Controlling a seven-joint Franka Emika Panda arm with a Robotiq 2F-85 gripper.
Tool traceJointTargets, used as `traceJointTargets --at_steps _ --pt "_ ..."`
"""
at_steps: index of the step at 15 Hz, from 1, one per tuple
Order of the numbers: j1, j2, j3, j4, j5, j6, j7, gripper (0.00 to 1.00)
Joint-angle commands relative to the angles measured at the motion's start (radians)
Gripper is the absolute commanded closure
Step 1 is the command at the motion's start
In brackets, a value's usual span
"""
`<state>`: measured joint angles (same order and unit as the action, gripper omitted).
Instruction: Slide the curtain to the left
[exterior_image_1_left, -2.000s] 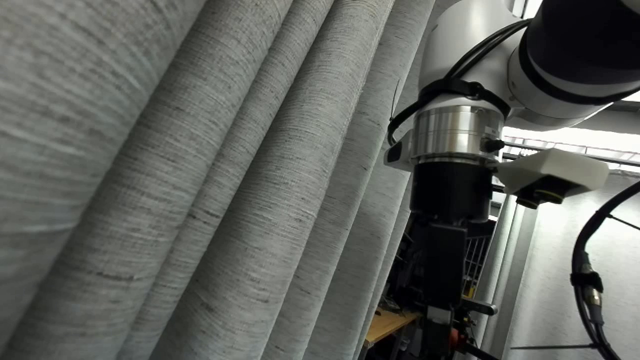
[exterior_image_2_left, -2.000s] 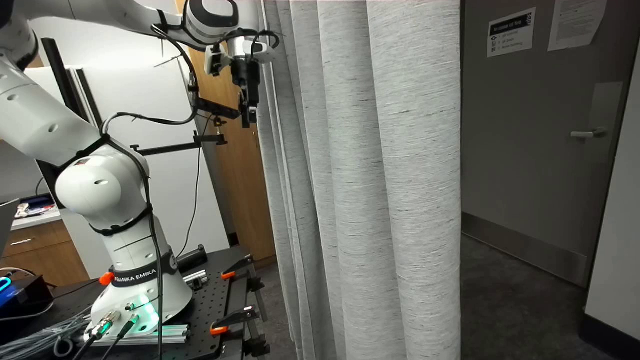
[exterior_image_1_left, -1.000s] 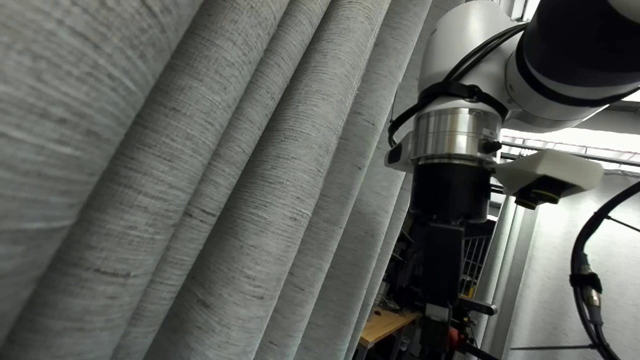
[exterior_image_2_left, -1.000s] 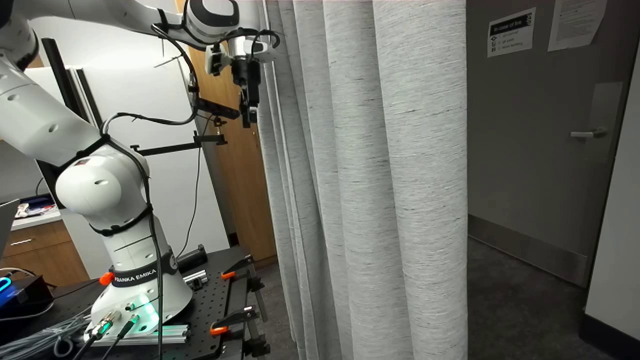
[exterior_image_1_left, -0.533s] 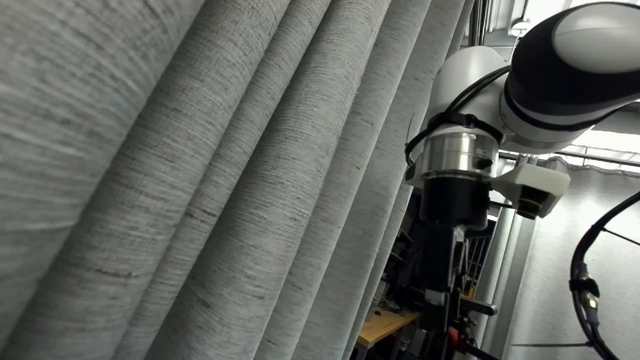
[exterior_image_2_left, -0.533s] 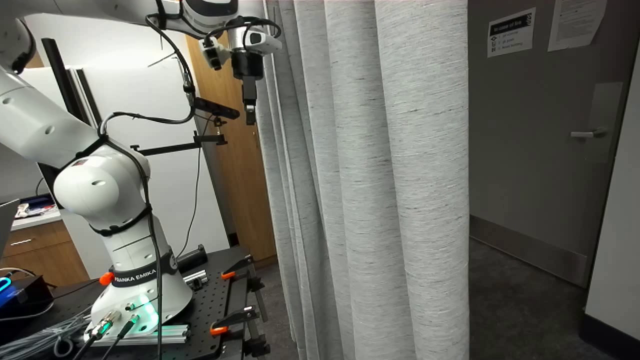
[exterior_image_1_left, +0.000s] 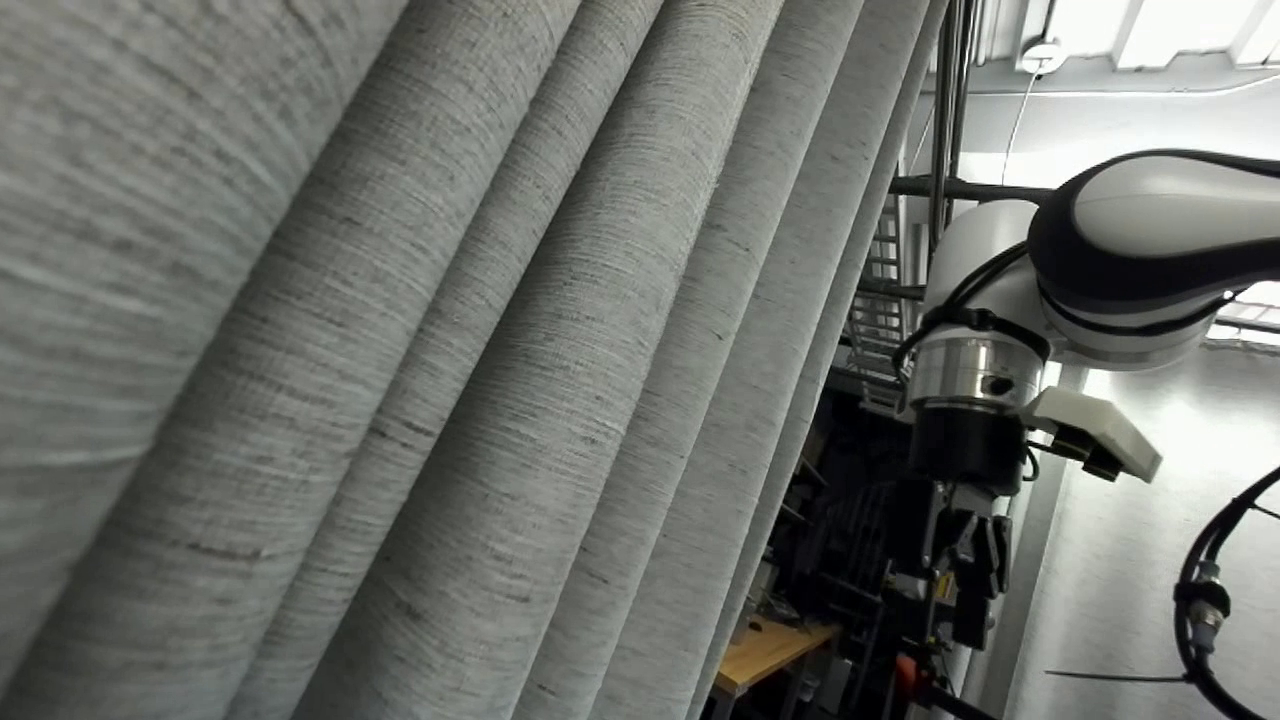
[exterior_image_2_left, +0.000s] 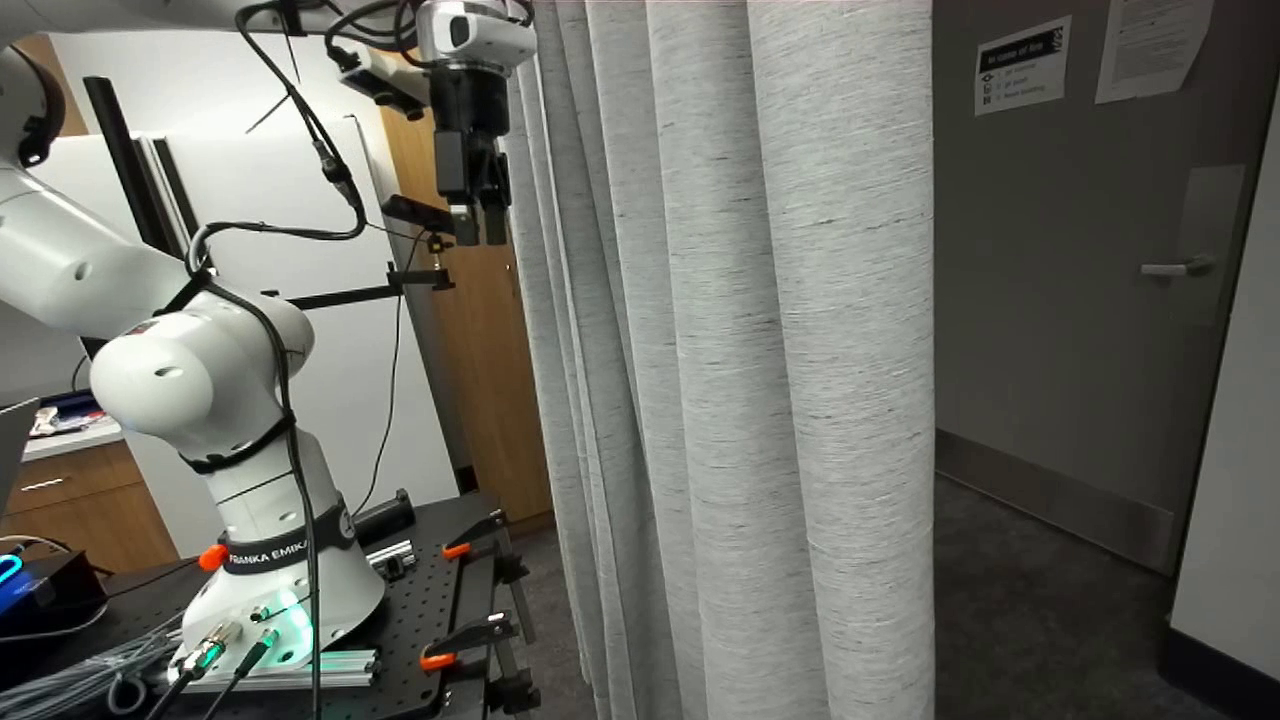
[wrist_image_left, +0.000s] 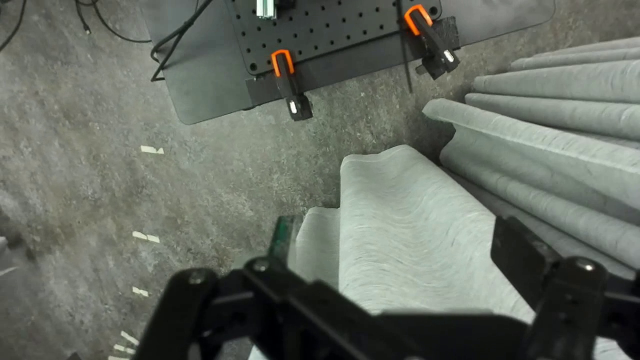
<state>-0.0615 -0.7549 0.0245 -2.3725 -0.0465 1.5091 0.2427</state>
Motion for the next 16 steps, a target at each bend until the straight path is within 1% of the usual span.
traceJointTargets --at_steps 1,3,4,7,11,14,16 --pt "-0.078 -0.105 -0.049 -0.039 -0.005 -0.027 0.037 0.0" --pt "-0.096 -0.149 -0.059 -0.06 0.024 -0.006 0.048 0.0" --pt "-0.088 -0.063 -0.053 -0.017 0.006 -0.002 0.014 0.0" --pt "-0.099 -0.102 -0.058 -0.032 0.012 -0.002 0.024 0.0" --pt "-0.099 -0.11 -0.056 -0.04 0.013 -0.002 0.029 0.0" --pt "-0.135 -0.069 -0.102 -0.028 -0.033 0.015 0.012 0.0" --pt "-0.175 -0.038 -0.165 -0.013 -0.082 0.012 -0.016 0.0"
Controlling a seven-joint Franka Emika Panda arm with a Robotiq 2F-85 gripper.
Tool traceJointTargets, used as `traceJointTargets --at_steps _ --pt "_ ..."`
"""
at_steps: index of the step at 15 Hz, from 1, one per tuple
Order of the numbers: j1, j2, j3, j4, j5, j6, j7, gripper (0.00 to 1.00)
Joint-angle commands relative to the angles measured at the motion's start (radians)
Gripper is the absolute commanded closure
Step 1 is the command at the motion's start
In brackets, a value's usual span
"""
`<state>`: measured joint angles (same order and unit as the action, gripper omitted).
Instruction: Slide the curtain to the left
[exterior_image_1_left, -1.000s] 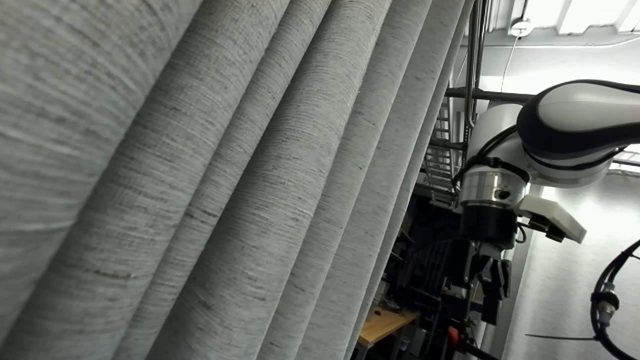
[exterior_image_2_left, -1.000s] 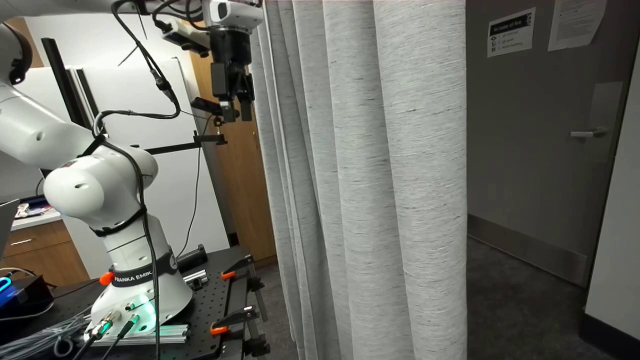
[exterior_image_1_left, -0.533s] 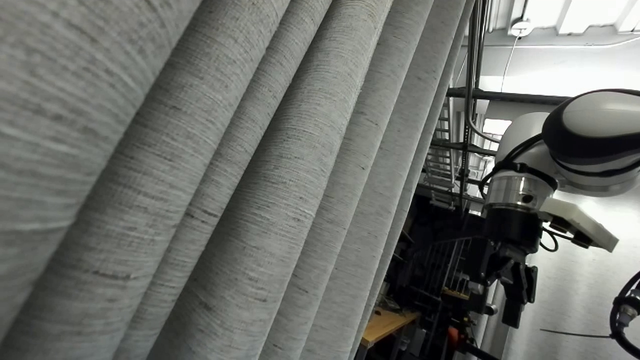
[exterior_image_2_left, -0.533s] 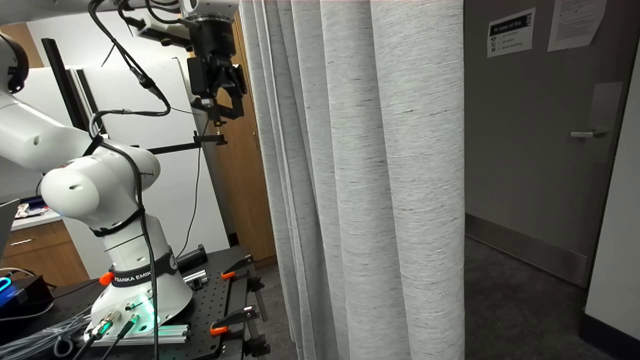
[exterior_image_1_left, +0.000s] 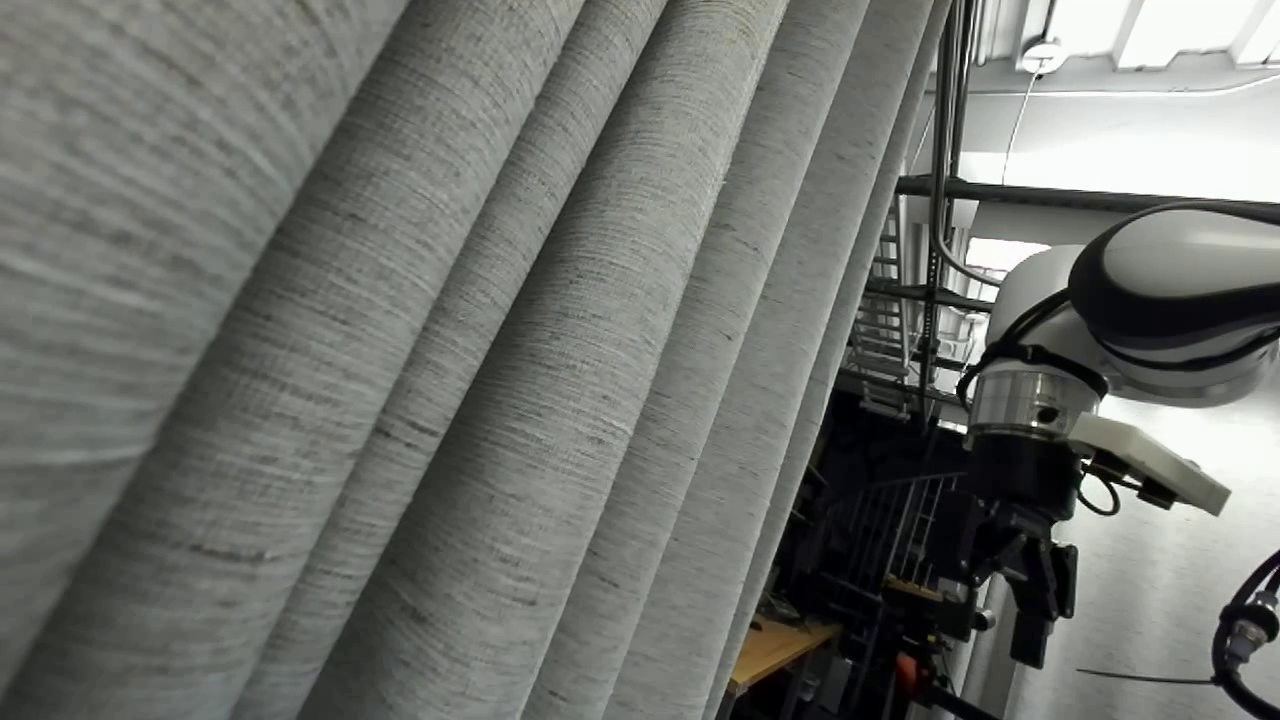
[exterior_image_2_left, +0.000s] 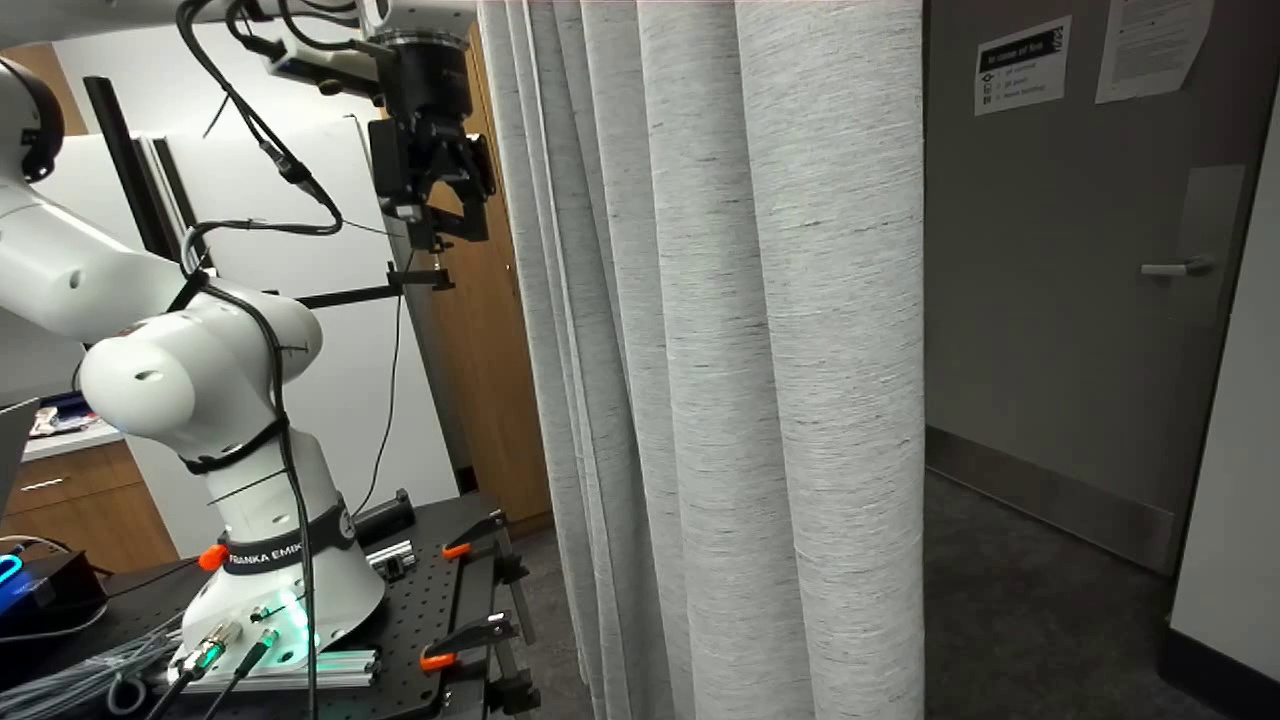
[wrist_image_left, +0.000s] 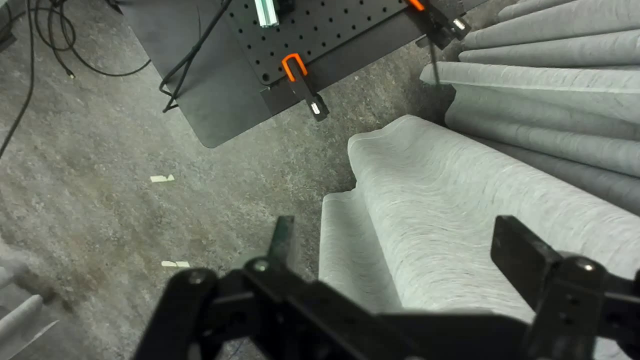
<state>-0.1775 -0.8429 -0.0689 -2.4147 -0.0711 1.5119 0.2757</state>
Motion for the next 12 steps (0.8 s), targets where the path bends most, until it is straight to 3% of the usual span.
traceJointTargets --at_steps 1,4,7,9,10,12 --pt "-0.079 0.068 -0.103 0.041 -0.083 0.01 -0.062 0.0" --pt "-0.131 0.151 -0.223 0.101 -0.18 0.051 -0.149 0.0" --pt "-0.149 0.246 -0.334 0.169 -0.247 0.217 -0.263 0.0" --pt "-0.15 0.309 -0.371 0.21 -0.27 0.308 -0.333 0.0" --pt "-0.172 0.231 -0.336 0.141 -0.238 0.267 -0.284 0.0" --pt "-0.174 0.284 -0.354 0.175 -0.242 0.305 -0.318 0.0"
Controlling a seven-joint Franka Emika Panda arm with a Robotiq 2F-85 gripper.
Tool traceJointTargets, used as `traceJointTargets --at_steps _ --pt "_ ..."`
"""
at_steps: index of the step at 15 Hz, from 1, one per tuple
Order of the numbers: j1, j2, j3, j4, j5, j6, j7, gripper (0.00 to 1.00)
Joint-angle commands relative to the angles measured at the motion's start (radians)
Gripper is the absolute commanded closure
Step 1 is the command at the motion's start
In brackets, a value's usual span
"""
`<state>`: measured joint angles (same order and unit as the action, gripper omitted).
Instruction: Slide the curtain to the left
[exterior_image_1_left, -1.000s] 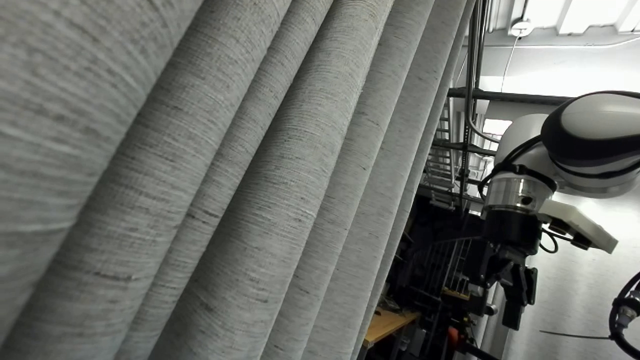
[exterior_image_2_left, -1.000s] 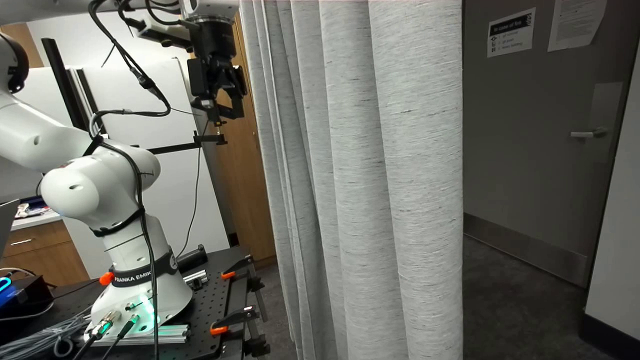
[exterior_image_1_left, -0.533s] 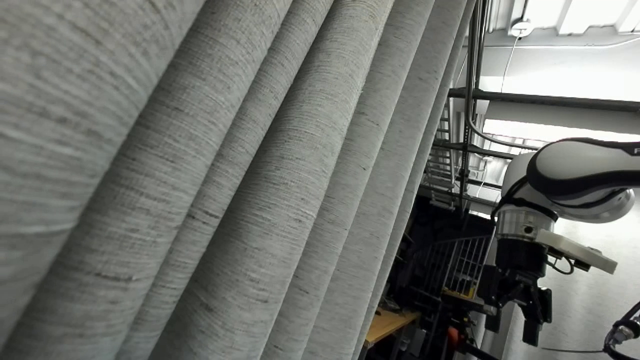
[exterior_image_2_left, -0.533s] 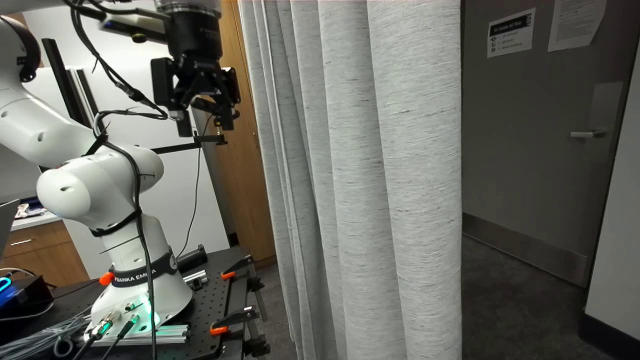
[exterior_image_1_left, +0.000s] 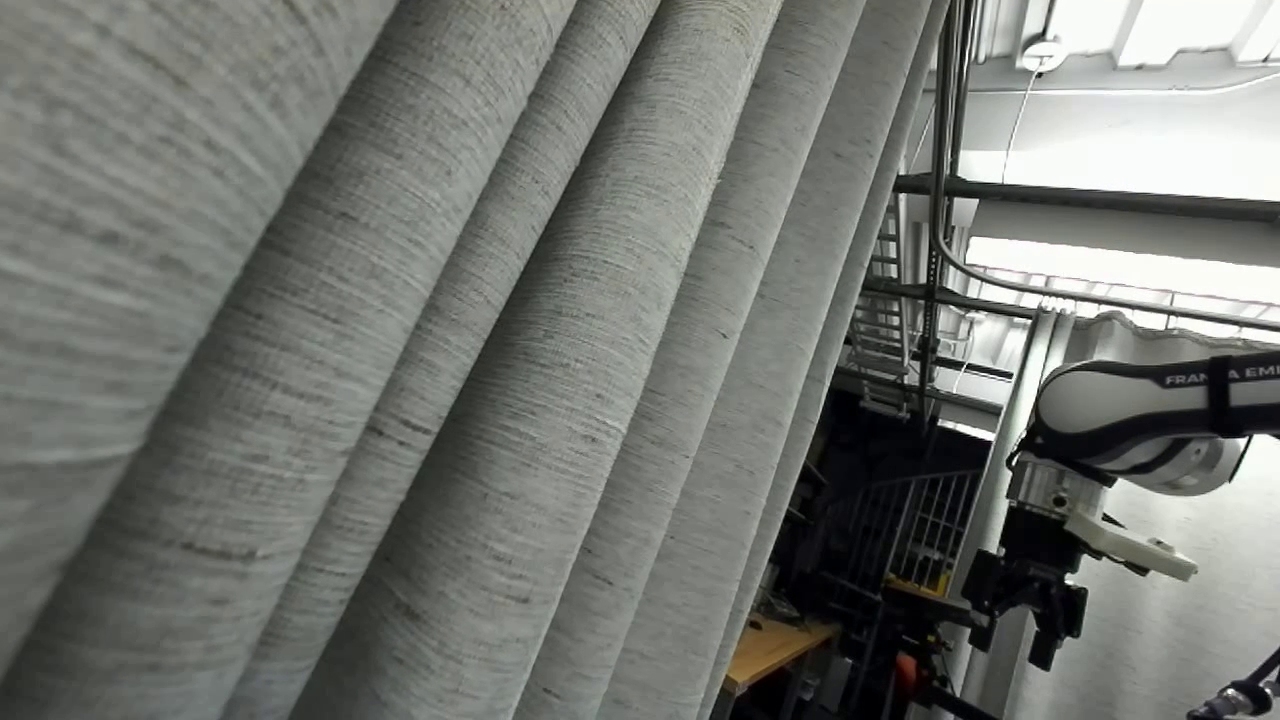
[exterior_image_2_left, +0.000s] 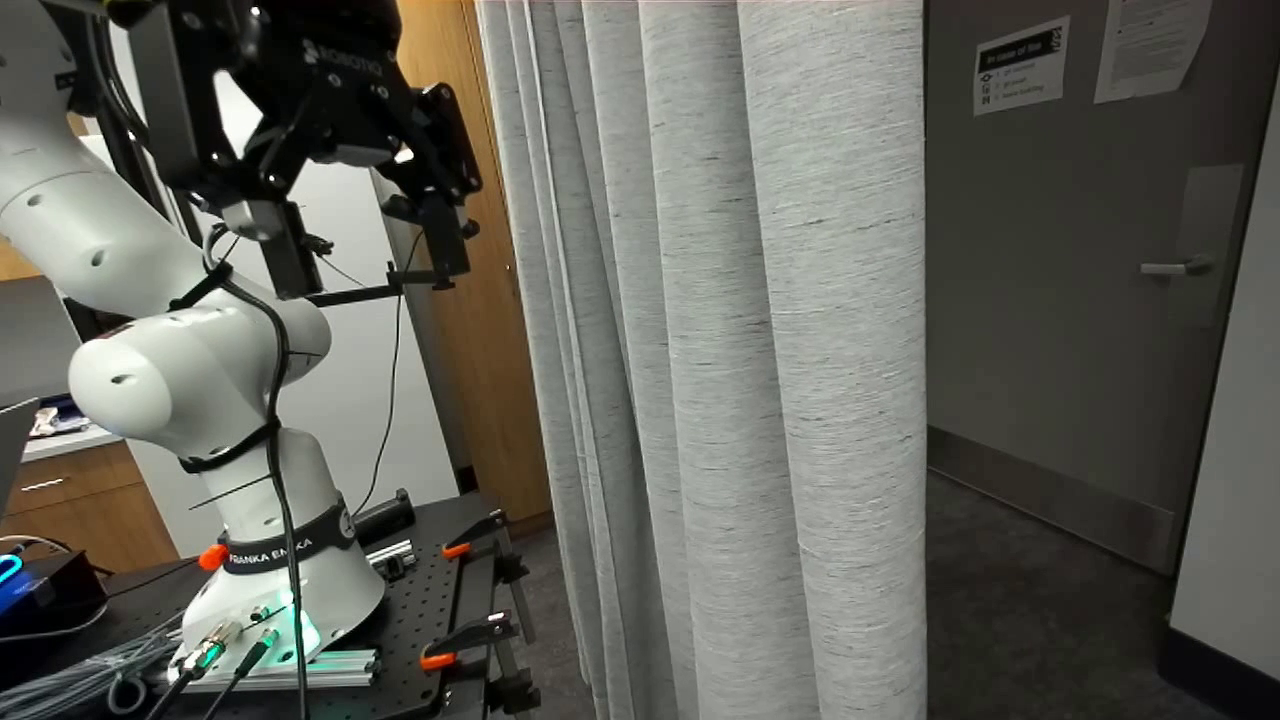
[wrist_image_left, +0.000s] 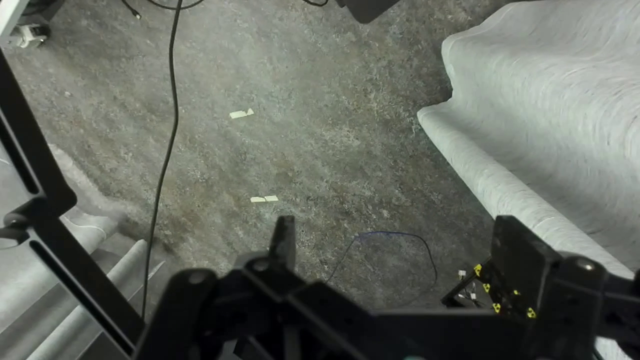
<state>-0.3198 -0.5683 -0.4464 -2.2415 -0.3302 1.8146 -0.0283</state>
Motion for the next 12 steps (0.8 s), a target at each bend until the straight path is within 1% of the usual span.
traceJointTargets --at_steps 1,8,10,12 --pt "-0.032 0.024 0.024 0.012 0.017 0.005 -0.017 0.0" --pt "-0.031 0.034 0.028 0.023 0.016 0.004 -0.018 0.0" --pt "-0.021 0.036 0.049 0.025 0.0 0.036 -0.021 0.0" --pt "0.004 0.03 0.073 0.038 0.024 0.049 -0.036 0.0"
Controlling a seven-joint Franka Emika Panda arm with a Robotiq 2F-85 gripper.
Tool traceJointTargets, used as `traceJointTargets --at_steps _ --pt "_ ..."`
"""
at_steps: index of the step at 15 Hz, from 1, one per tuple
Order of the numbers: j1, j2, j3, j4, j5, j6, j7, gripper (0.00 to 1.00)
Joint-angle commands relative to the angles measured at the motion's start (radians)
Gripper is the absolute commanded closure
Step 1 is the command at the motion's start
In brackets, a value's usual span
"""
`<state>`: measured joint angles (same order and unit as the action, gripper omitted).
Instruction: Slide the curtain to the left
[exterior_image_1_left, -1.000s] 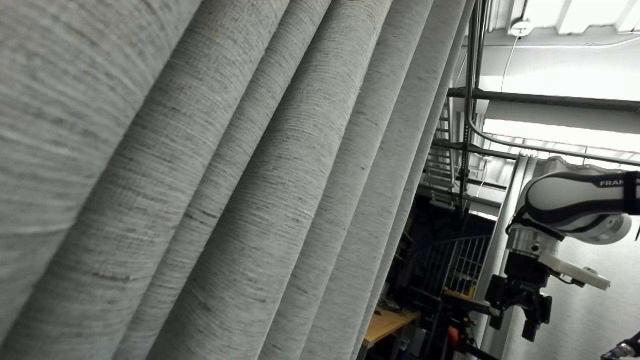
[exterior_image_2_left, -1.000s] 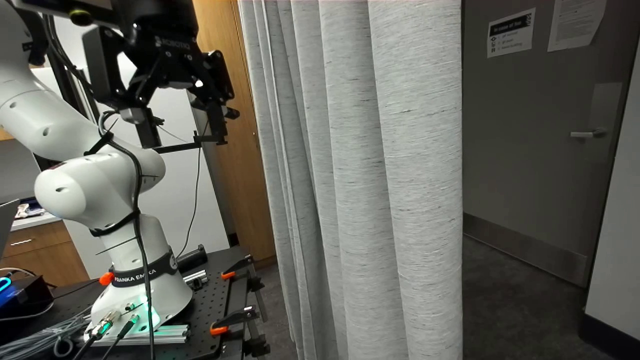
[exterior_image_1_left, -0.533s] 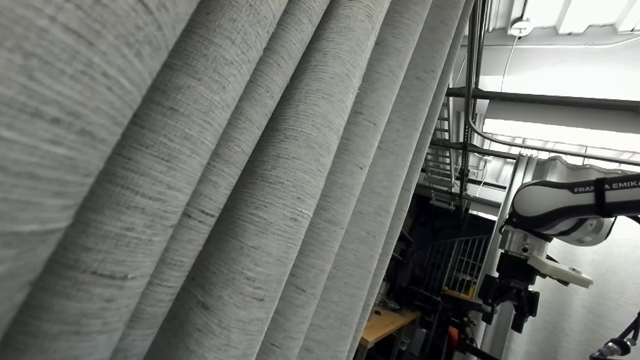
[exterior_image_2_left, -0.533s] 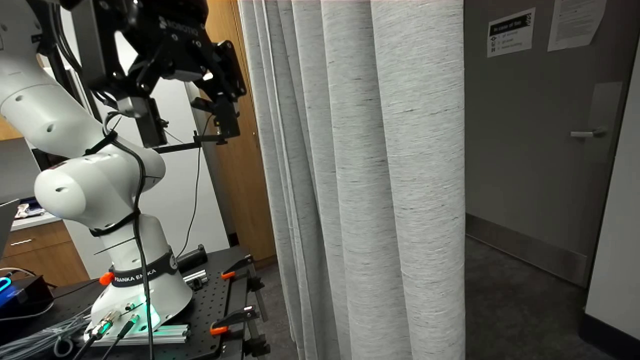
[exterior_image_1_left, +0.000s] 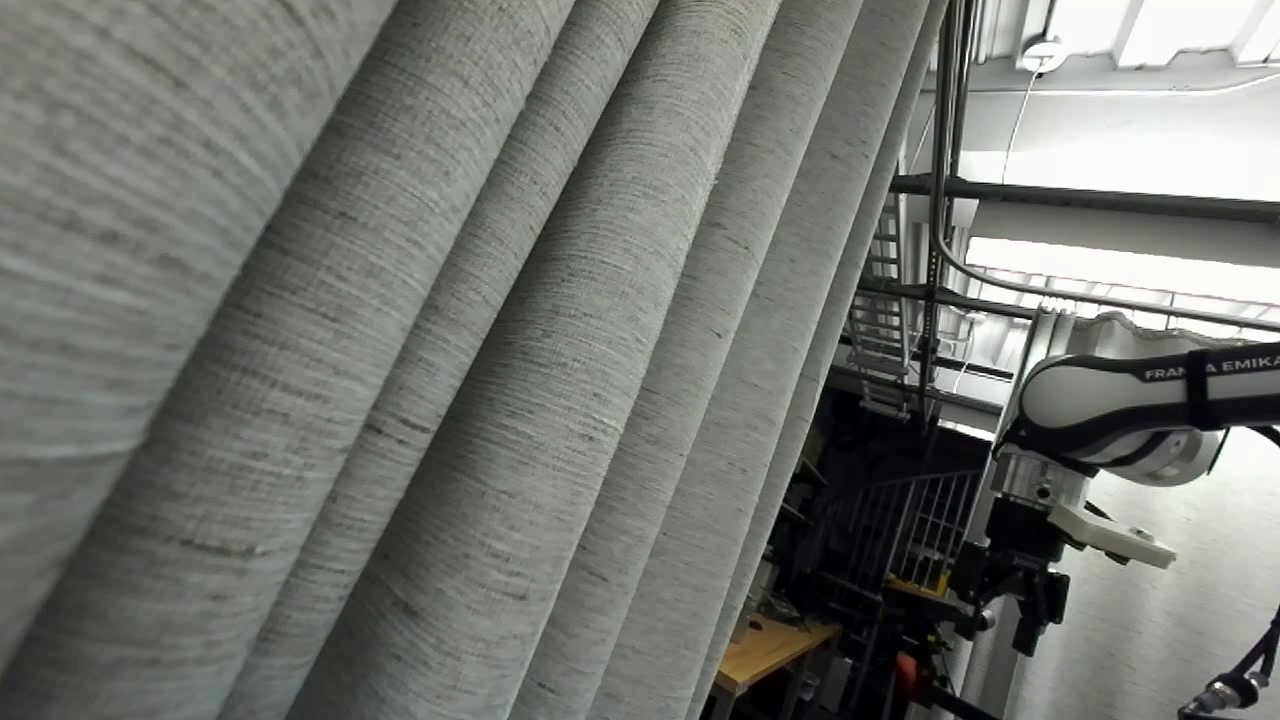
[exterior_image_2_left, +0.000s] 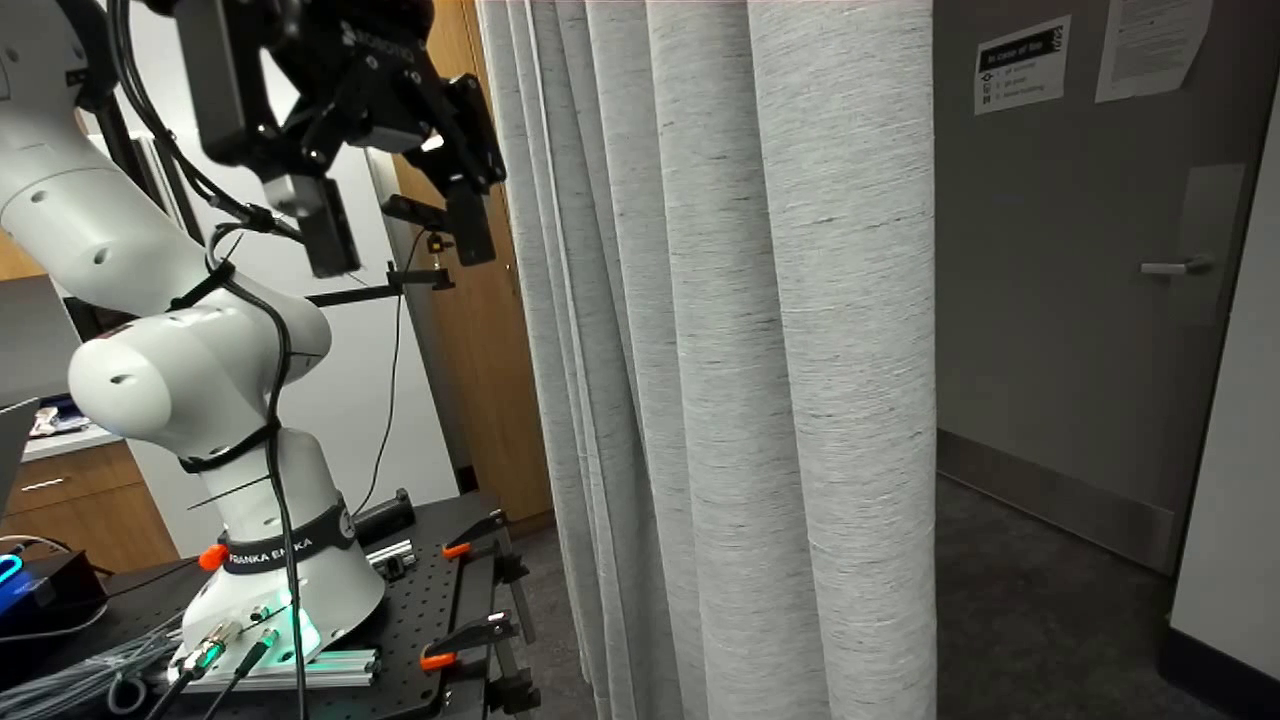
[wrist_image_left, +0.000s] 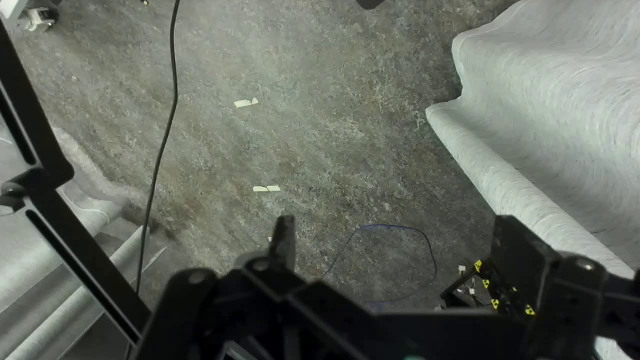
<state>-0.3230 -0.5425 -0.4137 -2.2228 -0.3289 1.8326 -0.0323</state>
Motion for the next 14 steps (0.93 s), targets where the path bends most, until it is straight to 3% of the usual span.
traceJointTargets --at_steps 1,6,14 --pt "0.021 0.002 0.055 0.024 0.039 0.039 -0.039 0.0" --pt "0.111 0.015 0.092 0.06 0.217 0.122 -0.083 0.0" --pt "0.172 0.067 0.087 0.129 0.483 0.408 -0.083 0.0"
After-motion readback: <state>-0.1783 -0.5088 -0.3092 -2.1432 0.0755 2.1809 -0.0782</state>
